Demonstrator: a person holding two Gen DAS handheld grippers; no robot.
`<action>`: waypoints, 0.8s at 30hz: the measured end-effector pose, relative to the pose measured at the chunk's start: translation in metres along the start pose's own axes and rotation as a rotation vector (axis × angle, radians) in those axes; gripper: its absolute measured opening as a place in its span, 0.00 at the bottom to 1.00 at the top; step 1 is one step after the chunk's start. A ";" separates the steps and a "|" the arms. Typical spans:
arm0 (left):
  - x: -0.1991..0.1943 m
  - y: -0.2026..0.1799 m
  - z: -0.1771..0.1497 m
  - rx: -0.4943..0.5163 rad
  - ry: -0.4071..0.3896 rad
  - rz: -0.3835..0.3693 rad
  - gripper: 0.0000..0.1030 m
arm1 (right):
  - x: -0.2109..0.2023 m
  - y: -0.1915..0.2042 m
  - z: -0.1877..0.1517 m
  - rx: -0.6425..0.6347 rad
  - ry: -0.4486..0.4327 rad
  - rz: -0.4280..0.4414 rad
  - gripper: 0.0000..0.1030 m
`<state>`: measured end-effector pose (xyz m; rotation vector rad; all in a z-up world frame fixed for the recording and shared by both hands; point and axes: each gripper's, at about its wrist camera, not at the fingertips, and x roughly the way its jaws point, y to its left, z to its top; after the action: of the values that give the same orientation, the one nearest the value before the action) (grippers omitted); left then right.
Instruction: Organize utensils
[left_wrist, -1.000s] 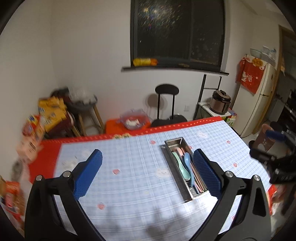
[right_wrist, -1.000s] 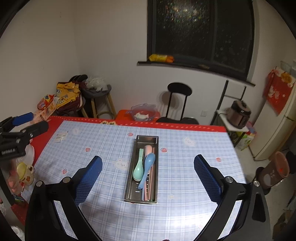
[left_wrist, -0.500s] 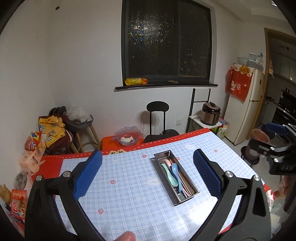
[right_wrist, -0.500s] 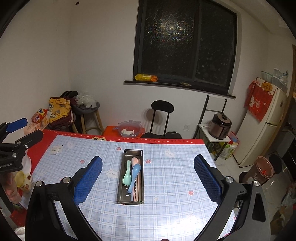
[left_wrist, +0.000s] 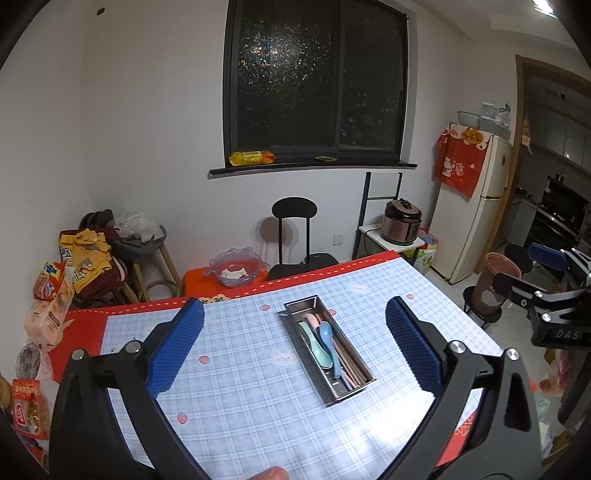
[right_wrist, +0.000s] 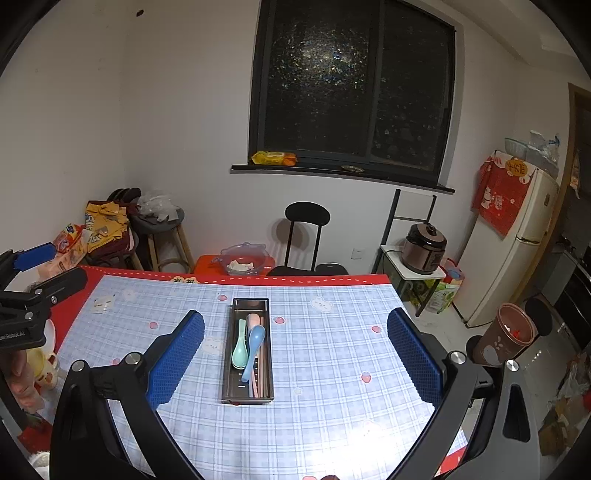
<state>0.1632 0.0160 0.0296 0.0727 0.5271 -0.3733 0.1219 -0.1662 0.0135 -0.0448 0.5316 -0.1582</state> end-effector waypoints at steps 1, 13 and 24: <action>-0.001 0.000 0.001 -0.001 0.000 -0.002 0.94 | 0.000 -0.001 -0.001 0.003 0.002 -0.004 0.94; 0.003 -0.002 0.001 -0.005 0.012 -0.004 0.94 | 0.001 -0.014 -0.007 0.044 0.015 -0.036 0.94; 0.005 -0.004 0.001 -0.003 0.017 -0.007 0.94 | 0.000 -0.020 -0.009 0.063 0.020 -0.060 0.94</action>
<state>0.1661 0.0102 0.0282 0.0711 0.5450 -0.3786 0.1143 -0.1854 0.0071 0.0018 0.5452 -0.2336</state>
